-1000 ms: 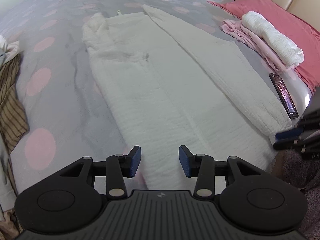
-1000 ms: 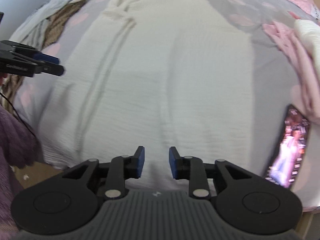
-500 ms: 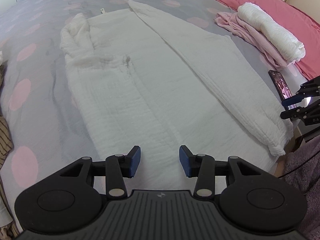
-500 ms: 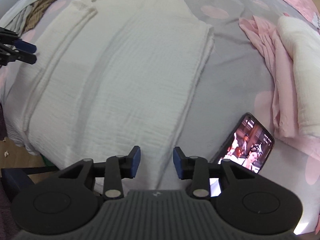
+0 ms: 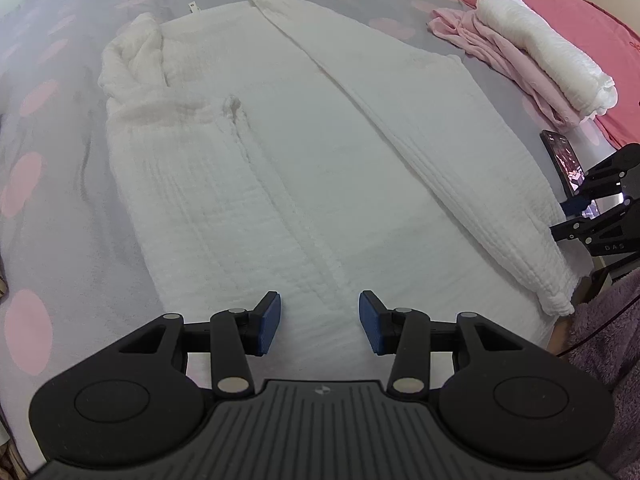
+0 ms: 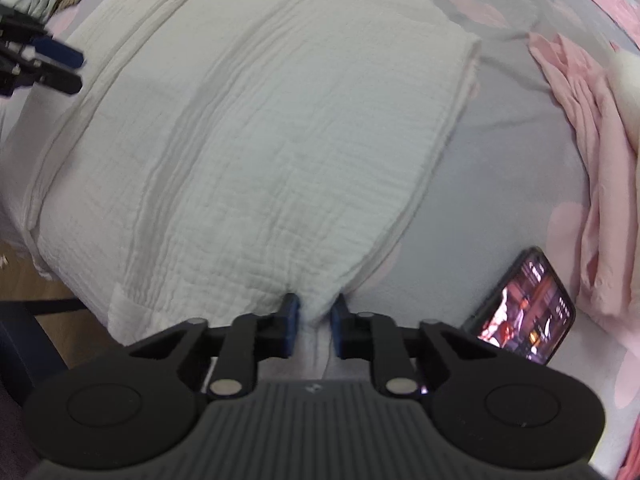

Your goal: Fold clothes

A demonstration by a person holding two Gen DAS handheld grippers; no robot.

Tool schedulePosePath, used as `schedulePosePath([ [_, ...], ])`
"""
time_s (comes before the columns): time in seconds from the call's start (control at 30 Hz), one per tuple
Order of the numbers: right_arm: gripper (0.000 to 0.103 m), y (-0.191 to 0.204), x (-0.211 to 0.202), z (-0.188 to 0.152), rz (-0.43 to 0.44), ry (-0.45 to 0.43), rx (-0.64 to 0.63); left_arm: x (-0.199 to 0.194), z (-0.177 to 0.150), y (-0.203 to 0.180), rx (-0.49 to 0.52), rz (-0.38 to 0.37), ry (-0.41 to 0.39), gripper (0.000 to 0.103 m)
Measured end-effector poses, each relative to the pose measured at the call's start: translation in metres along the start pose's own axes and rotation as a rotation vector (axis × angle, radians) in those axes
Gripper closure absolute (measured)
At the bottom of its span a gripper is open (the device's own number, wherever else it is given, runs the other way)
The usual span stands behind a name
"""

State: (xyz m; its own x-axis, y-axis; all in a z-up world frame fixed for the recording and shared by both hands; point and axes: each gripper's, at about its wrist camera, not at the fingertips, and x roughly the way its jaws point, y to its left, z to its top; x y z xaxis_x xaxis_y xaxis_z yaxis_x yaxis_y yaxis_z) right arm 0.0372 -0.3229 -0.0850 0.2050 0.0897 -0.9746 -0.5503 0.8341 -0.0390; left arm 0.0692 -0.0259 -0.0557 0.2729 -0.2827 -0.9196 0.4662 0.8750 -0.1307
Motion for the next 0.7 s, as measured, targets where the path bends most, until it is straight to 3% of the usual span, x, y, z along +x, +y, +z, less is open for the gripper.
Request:
schedulePosePath([
  [0.17,0.095,0.026,-0.011,0.007,-0.095,0.008,-0.078,-0.006,0.011,-0.003,0.003,-0.019,-0.014,0.062],
  [0.4,0.095,0.058,-0.039,0.016,-0.154,-0.056,-0.132,-0.021,0.053,-0.010,-0.016,-0.092,-0.067,0.059],
  [0.7,0.095,0.083,-0.045,0.018,-0.122,-0.099,-0.189,-0.012,0.132,-0.053,0.014,-0.196,-0.105,0.052],
])
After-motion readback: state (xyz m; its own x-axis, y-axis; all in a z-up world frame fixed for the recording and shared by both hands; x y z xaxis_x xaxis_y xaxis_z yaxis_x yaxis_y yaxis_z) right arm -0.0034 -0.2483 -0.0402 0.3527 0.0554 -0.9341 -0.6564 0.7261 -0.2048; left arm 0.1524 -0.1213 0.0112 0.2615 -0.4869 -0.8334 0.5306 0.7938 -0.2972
